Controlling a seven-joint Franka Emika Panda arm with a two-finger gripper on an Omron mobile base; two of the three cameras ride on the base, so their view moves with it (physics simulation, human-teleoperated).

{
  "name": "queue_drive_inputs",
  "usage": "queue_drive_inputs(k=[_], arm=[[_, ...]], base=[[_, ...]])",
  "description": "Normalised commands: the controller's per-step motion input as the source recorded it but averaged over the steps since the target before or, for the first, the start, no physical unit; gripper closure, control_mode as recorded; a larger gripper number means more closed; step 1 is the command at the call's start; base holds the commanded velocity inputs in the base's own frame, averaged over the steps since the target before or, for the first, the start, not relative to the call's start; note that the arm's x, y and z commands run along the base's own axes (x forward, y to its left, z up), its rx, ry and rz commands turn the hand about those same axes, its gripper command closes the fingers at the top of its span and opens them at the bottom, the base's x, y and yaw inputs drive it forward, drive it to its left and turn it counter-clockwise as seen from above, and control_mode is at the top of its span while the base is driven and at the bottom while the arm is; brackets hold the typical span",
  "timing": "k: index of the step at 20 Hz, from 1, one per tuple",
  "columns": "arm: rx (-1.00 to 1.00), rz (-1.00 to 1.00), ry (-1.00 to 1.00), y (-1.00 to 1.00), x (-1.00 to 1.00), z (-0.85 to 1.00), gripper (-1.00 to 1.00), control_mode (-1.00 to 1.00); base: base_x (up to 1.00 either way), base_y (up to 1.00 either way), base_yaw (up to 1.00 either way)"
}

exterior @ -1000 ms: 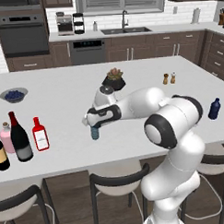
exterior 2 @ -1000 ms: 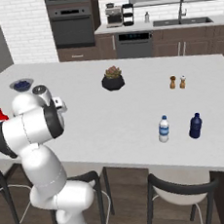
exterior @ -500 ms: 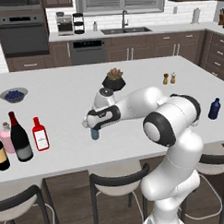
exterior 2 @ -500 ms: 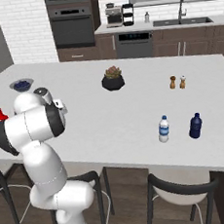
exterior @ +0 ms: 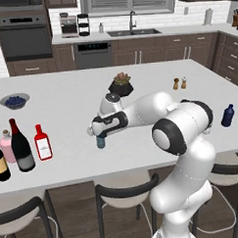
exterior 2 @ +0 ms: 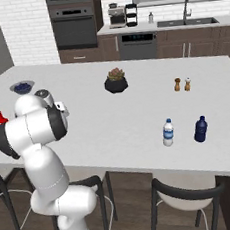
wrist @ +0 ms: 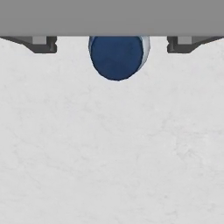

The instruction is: Move the plastic bottles in the middle to the plastics group, and the glass bottles in the middle to the glass group.

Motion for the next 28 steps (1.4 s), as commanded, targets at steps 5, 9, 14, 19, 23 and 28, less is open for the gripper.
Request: queue_drive_inputs(k=[5, 9, 14, 19, 23, 28], arm=[[0.0, 0.02, 0.03, 0.0, -0.01, -0.04, -1.0, -1.0], [0.0, 0.03, 0.0, 0.0, -0.01, -0.03, -1.0, -1.0], [0.0, 0.05, 0.0, 0.0, -0.14, -0.03, -1.0, -1.0], [0.0, 0.0, -0.03, -0.06, -0.22, 0.06, -1.0, -1.0], [0.0, 0.0, -0.03, -0.13, -0.03, 0.01, -1.0, -1.0], [0.0, 0.0, -0.01, 0.0, 0.0, -0.03, -1.0, -1.0]], base=[[0.0, 0.0, 0.0], [0.0, 0.0, 0.0], [0.0, 0.0, 0.0], [0.0, 0.0, 0.0], [0.0, 0.0, 0.0], [0.0, 0.0, 0.0]])
